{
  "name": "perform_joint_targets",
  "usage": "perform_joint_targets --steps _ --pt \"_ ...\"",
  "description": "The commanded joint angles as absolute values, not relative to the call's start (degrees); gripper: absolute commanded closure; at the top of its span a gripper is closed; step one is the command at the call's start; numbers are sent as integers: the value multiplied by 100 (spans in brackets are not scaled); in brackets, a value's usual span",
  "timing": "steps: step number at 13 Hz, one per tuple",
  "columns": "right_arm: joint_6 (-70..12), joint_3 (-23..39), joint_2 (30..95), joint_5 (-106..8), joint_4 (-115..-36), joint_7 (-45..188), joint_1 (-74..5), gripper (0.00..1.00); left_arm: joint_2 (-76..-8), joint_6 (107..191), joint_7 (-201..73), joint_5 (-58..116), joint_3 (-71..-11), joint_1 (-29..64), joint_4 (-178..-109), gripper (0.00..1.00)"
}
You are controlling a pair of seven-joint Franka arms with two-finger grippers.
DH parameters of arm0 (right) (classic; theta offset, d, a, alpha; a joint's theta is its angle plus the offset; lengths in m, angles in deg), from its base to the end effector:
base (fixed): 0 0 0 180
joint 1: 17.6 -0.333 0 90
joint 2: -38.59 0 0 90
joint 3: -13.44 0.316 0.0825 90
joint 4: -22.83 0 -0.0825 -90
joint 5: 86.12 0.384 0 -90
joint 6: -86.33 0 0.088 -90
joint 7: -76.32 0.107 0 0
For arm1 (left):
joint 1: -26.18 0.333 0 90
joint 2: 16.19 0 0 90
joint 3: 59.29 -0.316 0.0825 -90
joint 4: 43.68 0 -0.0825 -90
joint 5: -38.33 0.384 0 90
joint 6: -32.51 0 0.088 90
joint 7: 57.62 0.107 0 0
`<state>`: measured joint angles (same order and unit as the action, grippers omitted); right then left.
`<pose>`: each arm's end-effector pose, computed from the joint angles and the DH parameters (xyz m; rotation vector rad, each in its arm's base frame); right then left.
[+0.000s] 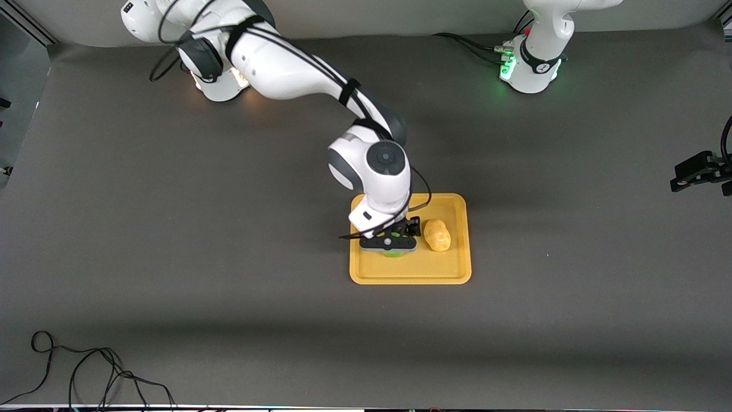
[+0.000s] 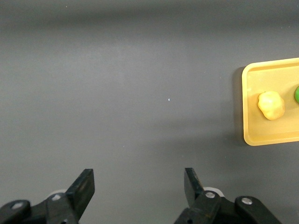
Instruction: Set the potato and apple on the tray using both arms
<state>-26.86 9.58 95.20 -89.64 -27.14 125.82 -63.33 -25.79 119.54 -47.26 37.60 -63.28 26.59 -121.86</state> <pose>0.5832 0.5485 0.3126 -3.1232 0.1230 -0.2543 0.5997 0.0408 0.6202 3.1344 -0.1655 -0.0195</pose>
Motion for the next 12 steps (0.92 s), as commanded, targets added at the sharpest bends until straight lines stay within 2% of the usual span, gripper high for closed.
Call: perform_joint_targets --steps 1,4,9,12 --pt "-2144 966 8897 -9008 -2849 12126 -6042 0 -2524 11864 -4628 3824 -6359 2627 -12137 14" --pt "-1599 966 8063 -8999 -3374 11702 -5629 0 -2524 11865 -4628 3824 -6359 2627 -12137 14" --pt "-1571 957 6104 -9008 -5412 10508 -4926 0 -2524 11865 -4646 3824 -6359 2627 -12137 14" --pt "-1545 966 5093 -8990 -6291 9691 -4451 0 -2533 11865 -4646 3824 -6359 2627 -12137 14"
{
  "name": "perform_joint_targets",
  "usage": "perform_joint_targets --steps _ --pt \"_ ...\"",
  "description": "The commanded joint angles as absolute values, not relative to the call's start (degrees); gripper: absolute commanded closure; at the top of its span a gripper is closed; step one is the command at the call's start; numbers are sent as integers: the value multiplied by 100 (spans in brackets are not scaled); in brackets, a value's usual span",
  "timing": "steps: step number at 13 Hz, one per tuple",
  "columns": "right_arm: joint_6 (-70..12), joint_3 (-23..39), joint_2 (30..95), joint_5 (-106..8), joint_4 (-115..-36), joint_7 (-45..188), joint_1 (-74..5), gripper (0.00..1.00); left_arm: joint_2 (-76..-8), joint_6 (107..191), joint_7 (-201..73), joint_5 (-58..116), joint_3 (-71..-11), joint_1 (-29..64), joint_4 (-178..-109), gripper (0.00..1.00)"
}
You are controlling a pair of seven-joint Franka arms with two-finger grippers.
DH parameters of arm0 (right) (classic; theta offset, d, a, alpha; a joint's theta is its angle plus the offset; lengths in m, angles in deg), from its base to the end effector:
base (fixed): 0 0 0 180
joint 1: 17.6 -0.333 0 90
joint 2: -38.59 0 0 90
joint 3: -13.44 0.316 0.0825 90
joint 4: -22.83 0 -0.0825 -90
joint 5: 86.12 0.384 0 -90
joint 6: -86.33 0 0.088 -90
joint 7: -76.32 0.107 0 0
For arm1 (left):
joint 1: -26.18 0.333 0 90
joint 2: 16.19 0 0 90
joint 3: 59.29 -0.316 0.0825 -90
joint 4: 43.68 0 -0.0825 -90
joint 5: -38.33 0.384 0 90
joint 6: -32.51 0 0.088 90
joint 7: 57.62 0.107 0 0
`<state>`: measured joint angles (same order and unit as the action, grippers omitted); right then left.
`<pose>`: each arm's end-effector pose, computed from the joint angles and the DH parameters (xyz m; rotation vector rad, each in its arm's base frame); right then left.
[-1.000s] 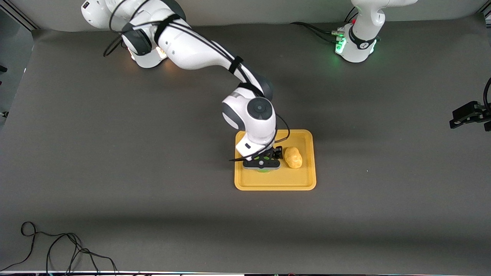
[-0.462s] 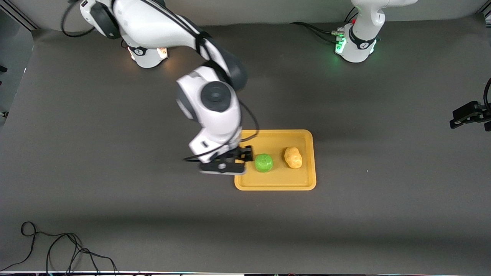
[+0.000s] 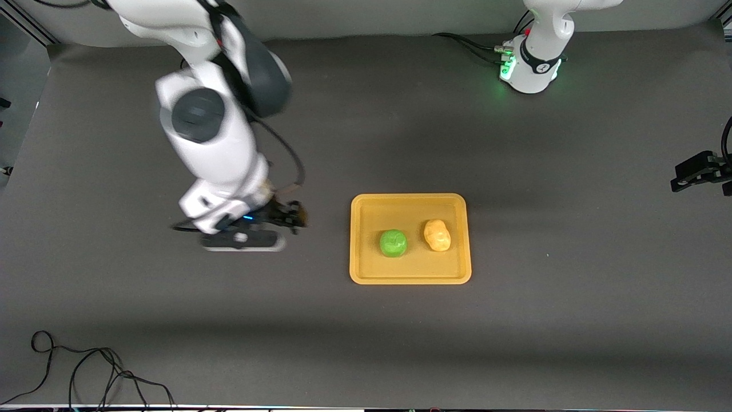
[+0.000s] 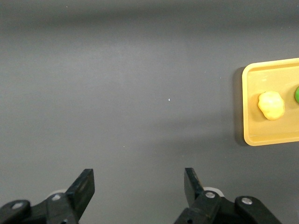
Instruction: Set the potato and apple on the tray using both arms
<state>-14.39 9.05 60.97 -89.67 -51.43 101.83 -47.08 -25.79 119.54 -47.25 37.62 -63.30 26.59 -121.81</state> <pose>0.6165 0.2933 0.5318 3.0868 0.0136 0.1606 0.5997 0.0410 0.6206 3.1350 -0.1652 -0.0183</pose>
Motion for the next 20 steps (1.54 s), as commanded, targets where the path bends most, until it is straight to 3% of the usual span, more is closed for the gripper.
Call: perform_joint_targets --steps 1,4,10,20 --pt "-1554 1000 4776 -8981 -6573 9436 -4197 0 -2533 11873 -4646 3824 -6359 2627 -12137 14" --pt "-1344 1062 4247 -8964 -6839 8627 -3485 0 -2533 11873 -4646 3824 -6351 2627 -12137 14" --pt "-808 1537 4017 -8955 -6849 7941 -1946 0 -2533 11882 -4646 3824 -6351 2627 -12146 14" --pt "-614 957 3876 -8955 -7007 7720 -1945 0 -2533 11891 -4646 3824 -6351 2618 -12146 13"
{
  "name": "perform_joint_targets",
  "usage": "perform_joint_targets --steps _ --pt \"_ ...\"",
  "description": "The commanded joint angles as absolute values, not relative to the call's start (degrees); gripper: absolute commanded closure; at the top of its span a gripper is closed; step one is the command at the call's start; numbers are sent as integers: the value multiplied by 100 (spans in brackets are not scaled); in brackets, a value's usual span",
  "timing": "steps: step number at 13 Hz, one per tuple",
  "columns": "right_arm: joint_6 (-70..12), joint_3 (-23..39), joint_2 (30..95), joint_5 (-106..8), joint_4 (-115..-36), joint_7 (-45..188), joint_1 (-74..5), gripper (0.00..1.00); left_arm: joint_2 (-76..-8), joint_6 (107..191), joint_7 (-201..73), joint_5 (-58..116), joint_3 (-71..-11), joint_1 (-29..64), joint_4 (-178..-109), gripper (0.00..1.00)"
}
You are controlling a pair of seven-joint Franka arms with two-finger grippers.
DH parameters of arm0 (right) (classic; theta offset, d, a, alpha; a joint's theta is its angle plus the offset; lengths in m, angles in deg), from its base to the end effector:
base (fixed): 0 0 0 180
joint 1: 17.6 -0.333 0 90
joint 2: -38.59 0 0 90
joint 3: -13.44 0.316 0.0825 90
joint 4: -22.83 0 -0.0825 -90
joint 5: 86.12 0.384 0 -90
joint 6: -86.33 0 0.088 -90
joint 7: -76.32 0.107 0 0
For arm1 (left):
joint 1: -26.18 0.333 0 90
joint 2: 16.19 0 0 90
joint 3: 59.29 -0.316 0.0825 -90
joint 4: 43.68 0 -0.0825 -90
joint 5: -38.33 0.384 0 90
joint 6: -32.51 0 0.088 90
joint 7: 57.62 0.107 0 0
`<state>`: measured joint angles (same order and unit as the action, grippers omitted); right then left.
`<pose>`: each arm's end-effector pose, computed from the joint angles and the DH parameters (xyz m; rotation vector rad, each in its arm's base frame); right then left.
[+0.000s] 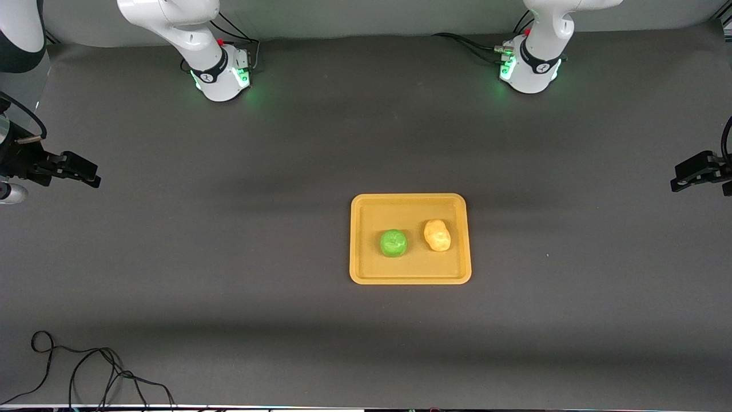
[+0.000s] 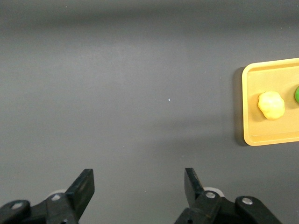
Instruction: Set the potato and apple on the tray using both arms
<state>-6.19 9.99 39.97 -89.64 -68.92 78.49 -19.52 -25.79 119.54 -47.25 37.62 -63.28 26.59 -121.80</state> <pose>0.5645 -0.0210 0.6006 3.0772 -0.0947 -0.0158 0.5997 0.0408 0.6207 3.1349 -0.1658 -0.0180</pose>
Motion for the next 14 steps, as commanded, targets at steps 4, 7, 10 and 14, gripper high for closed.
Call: perform_joint_targets --steps 4,7,10,14 --pt "-395 957 3885 -8894 -6998 7764 -1980 0 -2533 11891 -4646 3824 -6351 2618 -12137 13" --pt "-385 913 3876 -8621 -7016 7816 -1944 0 -2533 11891 -4646 3824 -6351 2618 -12137 13" --pt "-376 878 3885 -8551 -7016 7808 -1945 0 -2533 11891 -4646 3824 -6351 2618 -12137 13" --pt "-113 878 3903 -8542 -6980 7790 -1945 0 -2533 11891 -4646 3816 -6342 2618 -12137 13"
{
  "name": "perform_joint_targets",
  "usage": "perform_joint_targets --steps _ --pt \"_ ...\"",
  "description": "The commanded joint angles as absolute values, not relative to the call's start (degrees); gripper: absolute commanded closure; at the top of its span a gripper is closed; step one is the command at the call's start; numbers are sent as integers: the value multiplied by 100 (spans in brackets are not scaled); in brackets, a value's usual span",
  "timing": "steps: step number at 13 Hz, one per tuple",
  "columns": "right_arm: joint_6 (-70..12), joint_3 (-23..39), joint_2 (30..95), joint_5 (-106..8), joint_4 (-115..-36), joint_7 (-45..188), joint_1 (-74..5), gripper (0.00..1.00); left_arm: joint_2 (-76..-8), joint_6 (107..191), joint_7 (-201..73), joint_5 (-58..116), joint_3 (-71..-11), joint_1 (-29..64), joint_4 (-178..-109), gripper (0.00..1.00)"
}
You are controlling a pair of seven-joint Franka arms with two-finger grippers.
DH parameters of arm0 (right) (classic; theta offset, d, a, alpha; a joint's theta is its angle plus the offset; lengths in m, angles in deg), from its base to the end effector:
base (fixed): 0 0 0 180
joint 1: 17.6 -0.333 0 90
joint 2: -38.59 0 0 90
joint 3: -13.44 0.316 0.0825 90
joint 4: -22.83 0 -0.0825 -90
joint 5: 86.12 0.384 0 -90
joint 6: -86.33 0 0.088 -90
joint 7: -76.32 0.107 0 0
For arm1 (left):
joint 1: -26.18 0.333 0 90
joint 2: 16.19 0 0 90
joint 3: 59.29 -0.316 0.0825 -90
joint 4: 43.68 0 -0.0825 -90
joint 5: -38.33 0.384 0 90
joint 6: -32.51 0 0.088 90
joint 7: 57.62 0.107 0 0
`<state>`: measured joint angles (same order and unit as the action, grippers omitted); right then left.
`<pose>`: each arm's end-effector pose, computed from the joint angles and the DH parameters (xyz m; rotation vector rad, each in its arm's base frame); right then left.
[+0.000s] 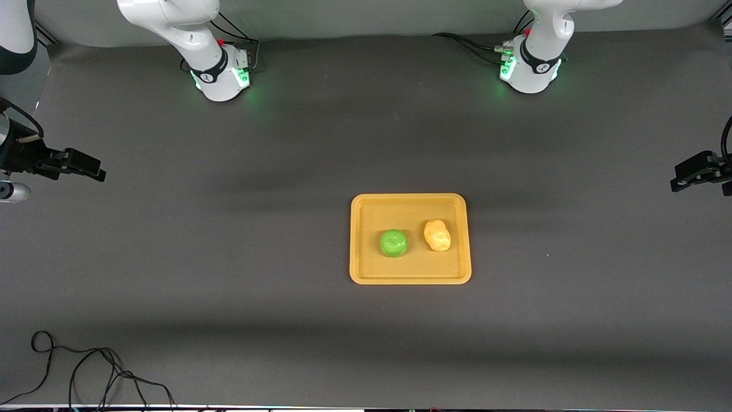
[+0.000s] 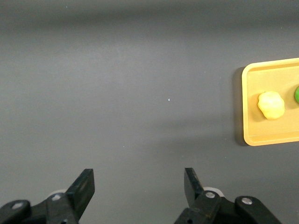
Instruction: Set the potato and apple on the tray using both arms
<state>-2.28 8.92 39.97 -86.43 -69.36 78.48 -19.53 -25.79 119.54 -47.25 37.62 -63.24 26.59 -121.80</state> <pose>0.5563 -0.0253 0.5912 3.1290 -0.1297 -0.1356 0.5997 0.0404 0.6207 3.1347 -0.1669 -0.0180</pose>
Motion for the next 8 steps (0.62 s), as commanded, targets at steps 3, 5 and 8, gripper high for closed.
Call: perform_joint_targets --steps 3,5,8 --pt "-86 878 3929 -8542 -6893 7781 -1953 0 -2533 11891 -4646 3816 -6342 2618 -12137 14" --pt "-86 878 3929 -8542 -6892 7746 -1953 0 -2533 11882 -4646 3816 -6333 2618 -12137 14" --pt "-95 886 3964 -8542 -6892 7746 -1953 0 -2533 11891 -4655 3824 -6333 2609 -12137 11"
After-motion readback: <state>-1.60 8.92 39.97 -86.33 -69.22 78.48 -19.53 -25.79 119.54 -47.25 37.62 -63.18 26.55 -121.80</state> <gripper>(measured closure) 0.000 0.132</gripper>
